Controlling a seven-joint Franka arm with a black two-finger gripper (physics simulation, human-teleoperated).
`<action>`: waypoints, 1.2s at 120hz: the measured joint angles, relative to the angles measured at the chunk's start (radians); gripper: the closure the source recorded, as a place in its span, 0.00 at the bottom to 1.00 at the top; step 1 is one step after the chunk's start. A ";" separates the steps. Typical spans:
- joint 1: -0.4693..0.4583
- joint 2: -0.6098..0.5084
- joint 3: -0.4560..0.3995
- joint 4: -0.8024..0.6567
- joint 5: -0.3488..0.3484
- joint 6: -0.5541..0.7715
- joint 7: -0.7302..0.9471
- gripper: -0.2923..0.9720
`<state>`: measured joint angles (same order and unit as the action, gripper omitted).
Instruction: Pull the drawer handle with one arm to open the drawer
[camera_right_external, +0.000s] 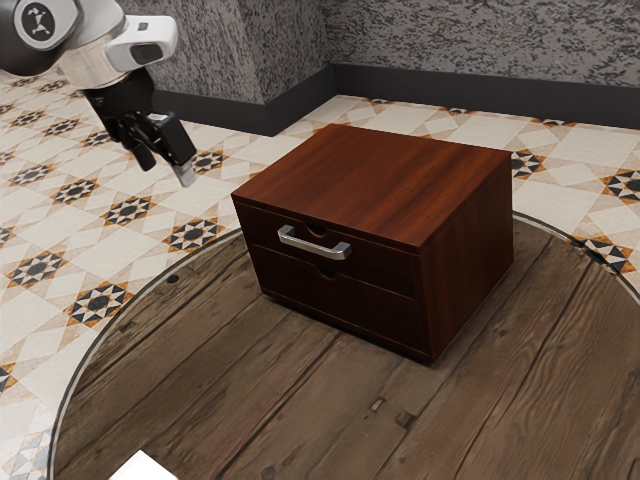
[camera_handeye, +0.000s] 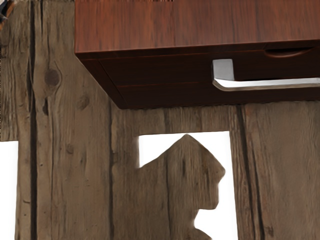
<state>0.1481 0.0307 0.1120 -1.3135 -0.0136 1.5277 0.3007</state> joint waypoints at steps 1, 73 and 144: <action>0.000 0.000 0.000 0.000 0.000 0.000 0.000 0.25; -0.133 0.066 -0.090 0.139 0.012 -0.178 -0.401 0.25; -0.399 -0.063 0.151 -0.298 0.094 0.249 -1.701 0.28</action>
<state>-0.2513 -0.0324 0.2634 -1.6114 0.0802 1.7769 -1.4001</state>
